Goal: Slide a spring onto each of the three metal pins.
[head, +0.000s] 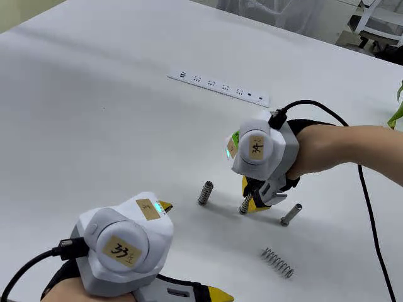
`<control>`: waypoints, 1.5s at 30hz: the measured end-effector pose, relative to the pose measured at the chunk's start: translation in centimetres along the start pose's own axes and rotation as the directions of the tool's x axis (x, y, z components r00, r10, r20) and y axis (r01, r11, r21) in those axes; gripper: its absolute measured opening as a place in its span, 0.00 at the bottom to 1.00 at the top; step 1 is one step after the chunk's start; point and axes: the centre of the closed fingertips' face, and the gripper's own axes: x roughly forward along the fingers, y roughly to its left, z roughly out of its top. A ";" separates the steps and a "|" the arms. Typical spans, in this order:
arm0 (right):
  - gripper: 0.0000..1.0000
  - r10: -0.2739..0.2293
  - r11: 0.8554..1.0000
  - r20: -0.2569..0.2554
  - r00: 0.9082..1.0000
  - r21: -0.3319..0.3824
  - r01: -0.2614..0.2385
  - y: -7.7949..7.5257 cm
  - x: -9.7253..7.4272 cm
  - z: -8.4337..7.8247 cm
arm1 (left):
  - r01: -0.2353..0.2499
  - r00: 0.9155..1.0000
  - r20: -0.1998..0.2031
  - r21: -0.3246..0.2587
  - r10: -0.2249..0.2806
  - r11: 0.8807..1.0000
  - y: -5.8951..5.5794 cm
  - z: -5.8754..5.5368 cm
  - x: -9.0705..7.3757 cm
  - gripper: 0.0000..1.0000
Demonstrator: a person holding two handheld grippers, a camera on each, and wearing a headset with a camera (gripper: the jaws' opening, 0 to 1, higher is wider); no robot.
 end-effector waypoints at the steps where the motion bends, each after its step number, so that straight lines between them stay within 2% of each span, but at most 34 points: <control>1: 0.26 -0.007 1.000 0.002 1.000 -0.004 0.007 -0.1 0.0 0.0 | 0.000 1.000 0.001 0.000 0.000 1.000 0.0 0.0 0.0 1.00; 5: 0.37 -0.016 1.000 0.023 1.000 0.016 0.016 -0.2 -0.3 -0.2 | 0.002 1.000 -0.002 0.001 -0.002 1.000 0.0 0.0 0.0 1.00; 8: 0.49 -0.024 0.999 0.043 0.999 0.030 0.023 0.0 -0.5 -0.2 | 0.003 1.000 -0.002 0.001 -0.003 1.000 -0.1 0.0 0.0 1.00; 11: 0.60 -0.040 0.997 0.086 0.995 0.066 0.035 0.1 -0.7 0.0 | 0.006 1.000 -0.002 0.004 -0.006 1.000 -0.3 0.0 0.0 1.00; 12: 0.67 -0.046 0.995 0.114 0.992 0.092 0.036 0.3 -0.8 0.2 | 0.007 1.000 -0.003 0.005 -0.007 1.000 -0.3 0.0 0.0 1.00; 15: 0.82 -0.065 0.988 0.155 0.986 0.148 0.041 0.6 -0.9 0.3 | 0.006 1.000 -0.004 0.008 -0.006 1.000 -0.3 0.0 0.0 1.00; 20: 0.93 -0.098 0.975 0.194 0.976 0.213 0.055 1.2 -1.1 0.0 | -0.001 1.000 0.000 -0.001 0.001 1.000 -0.2 0.1 0.0 1.00; 24: 0.99 -0.137 0.962 0.223 0.965 0.261 0.076 1.4 -1.5 -0.2 | 0.000 1.000 0.002 0.001 0.000 1.000 -0.3 0.1 0.0 1.00; 26: 0.99 -0.156 0.956 0.236 0.959 0.279 0.087 1.4 -1.7 -0.2 | 0.000 1.000 0.001 0.000 0.000 1.000 -0.3 0.1 0.0 1.00; 27: 0.99 -0.170 0.948 0.248 0.954 0.307 0.089 1.5 -1.9 -0.2 | 0.001 1.000 0.002 -0.002 -0.001 1.000 -0.3 0.1 0.1 1.00; 33: 0.99 -0.234 0.918 0.293 0.927 0.380 0.111 2.0 -2.6 -0.5 | 0.003 1.000 0.014 -0.012 -0.003 1.000 -0.4 0.3 0.1 1.00; 35: 0.99 -0.263 0.902 0.307 0.915 0.416 0.119 2.3 -2.8 -0.8 | 0.004 1.000 0.014 -0.010 -0.004 1.000 -0.5 0.3 0.1 1.00; 38: 0.99 -0.302 0.866 0.331 0.894 0.488 0.111 2.8 -3.2 -1.1 | 0.007 1.000 0.011 -0.003 -0.007 1.000 -0.7 0.3 0.1 1.00; 40: 0.99 -0.325 0.852 0.348 0.879 0.511 0.113 3.3 -3.5 -1.4 | 0.009 1.000 0.010 0.002 -0.009 1.000 -0.8 0.3 0.2 1.00; 41: 0.99 -0.343 0.841 0.341 0.875 0.526 0.124 3.6 -3.6 -1.8 | 0.012 1.000 0.008 0.005 -0.012 1.000 -1.0 0.3 0.2 1.00; 43: 0.99 -0.359 0.834 0.336 0.871 0.533 0.139 4.1 -3.6 -2.2 | 0.017 1.000 0.000 0.011 -0.017 1.000 -1.2 0.1 0.3 1.00; 45: 0.99 -0.386 0.816 0.333 0.861 0.558 0.150 4.6 -3.9 -2.7 | 0.023 1.000 -0.008 0.020 -0.023 1.000 -1.4 0.0 0.4 1.00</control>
